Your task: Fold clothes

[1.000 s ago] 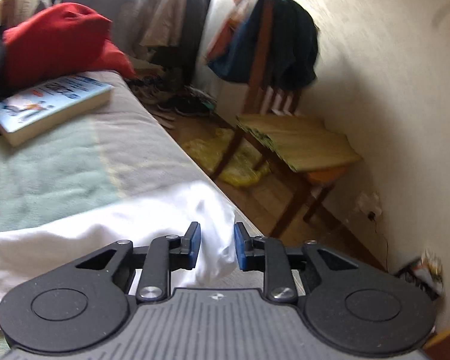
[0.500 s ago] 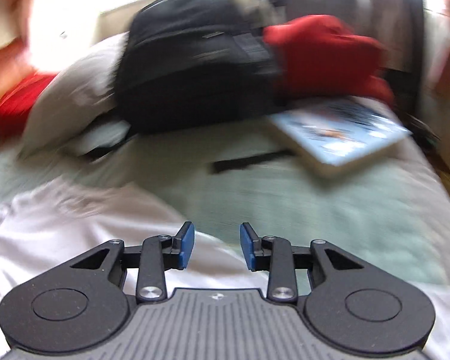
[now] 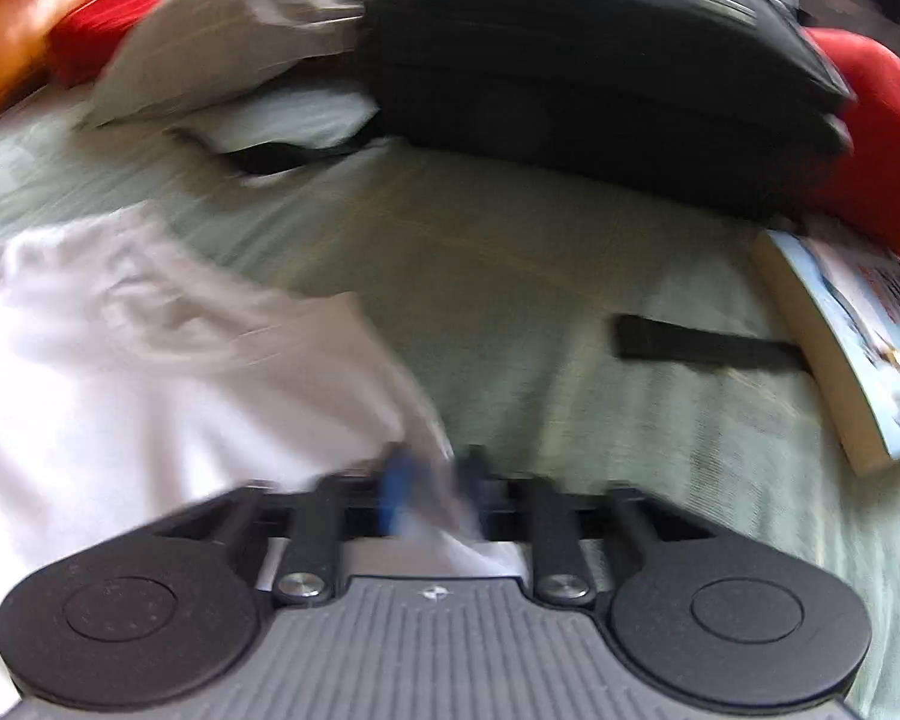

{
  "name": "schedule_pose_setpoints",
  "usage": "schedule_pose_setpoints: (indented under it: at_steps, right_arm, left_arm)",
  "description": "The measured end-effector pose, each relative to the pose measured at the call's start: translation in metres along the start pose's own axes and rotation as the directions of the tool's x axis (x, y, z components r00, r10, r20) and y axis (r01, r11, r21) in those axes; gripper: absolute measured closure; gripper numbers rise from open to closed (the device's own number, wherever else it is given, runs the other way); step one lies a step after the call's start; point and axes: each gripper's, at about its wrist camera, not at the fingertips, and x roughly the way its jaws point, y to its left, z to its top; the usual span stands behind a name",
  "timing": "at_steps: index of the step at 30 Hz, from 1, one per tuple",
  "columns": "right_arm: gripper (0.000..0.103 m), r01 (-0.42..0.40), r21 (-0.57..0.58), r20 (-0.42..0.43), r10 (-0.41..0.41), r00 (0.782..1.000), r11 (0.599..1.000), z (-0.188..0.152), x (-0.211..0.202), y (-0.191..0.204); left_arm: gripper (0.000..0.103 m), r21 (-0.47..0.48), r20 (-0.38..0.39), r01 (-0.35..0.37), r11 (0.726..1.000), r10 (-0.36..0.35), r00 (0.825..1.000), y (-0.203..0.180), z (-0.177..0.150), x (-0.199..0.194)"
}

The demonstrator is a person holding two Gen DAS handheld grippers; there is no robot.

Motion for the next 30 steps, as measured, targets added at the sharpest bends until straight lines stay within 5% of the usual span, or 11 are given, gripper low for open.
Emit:
schedule_pose_setpoints:
  at_steps: [3, 10, 16, 30]
  right_arm:
    - [0.097, 0.047, -0.062, 0.007, -0.047, 0.999, 0.997, 0.005, -0.001, 0.011]
    - [0.096, 0.107, 0.043, 0.019, -0.108, 0.994, 0.993, 0.023, 0.015, 0.002]
    - [0.091, 0.126, 0.072, 0.074, -0.132, 0.989, 0.989, 0.019, -0.016, 0.000]
    - [0.038, 0.147, 0.125, 0.227, -0.172, 0.959, 0.981, -0.060, -0.177, 0.034]
  left_arm:
    - [0.010, -0.009, -0.005, 0.006, 1.000, -0.006, 1.000, 0.004, 0.000, 0.005]
    - [0.010, -0.021, 0.004, 0.012, 1.000, -0.012, 1.000, 0.008, -0.005, -0.001]
    - [0.010, -0.040, -0.006, 0.011, 0.999, -0.011, 1.000, 0.014, -0.011, -0.002]
    - [0.005, 0.016, 0.054, 0.071, 0.997, -0.071, 0.996, 0.010, -0.032, -0.009]
